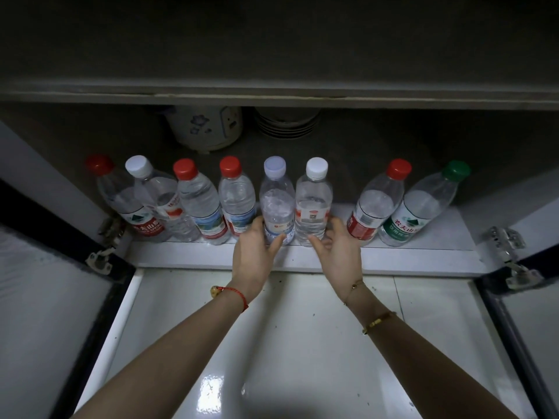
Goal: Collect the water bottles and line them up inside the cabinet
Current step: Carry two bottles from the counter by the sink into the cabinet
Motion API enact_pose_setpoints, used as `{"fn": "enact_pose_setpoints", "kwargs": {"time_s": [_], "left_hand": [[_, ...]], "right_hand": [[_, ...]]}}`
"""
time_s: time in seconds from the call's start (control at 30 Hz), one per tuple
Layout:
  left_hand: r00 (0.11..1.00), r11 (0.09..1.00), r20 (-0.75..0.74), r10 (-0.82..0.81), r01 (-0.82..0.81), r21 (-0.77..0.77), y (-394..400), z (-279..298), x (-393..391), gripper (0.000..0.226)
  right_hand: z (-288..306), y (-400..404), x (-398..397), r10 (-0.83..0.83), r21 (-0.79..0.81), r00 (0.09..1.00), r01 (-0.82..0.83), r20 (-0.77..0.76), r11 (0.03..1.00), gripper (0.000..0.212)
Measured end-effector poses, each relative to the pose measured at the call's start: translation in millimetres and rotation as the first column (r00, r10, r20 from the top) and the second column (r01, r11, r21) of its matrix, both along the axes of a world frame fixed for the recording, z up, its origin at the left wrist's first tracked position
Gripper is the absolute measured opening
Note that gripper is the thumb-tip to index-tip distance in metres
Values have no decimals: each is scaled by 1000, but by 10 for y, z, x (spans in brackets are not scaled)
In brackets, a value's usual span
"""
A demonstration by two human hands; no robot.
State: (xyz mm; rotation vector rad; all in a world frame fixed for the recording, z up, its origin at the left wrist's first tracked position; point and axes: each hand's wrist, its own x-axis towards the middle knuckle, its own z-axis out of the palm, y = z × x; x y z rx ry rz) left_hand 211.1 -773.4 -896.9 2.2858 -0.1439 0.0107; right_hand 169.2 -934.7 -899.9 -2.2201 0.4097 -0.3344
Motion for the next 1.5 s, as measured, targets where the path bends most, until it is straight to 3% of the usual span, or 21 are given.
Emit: {"fn": "enact_pose_setpoints", "kwargs": {"time_s": [0.33,0.57,0.8,0.97,1.13,1.27,1.5], "left_hand": [[998,993,29,54,-57,105,46,66,-34,35],[999,961,25,34,-39,274,94,170,47,34],[990,944,123,-71,27,329,119,179,-94,32],[940,919,174,-292,226,323,-170,109,-315,30],[899,885,158,-410,349,308,-633,149,-401,51],[906,860,63,-418,373,348,-999,156,-368,63],[928,847,22,-373,330,416,-1351,136,-199,63]], "right_hand": [[19,102,20,-30,84,999,32,-23,996,47],[48,41,-72,-35,47,999,37,-38,998,45],[63,-246,-371,-5,38,999,6,-35,999,45],[76,-580,-585,-75,-6,997,74,-16,997,40],[90,-1016,-774,-181,-76,984,180,-6,981,39],[105,-1342,-767,-244,-113,970,242,-3,964,41],[59,-1599,-487,-165,-228,984,146,-63,963,38]]}}
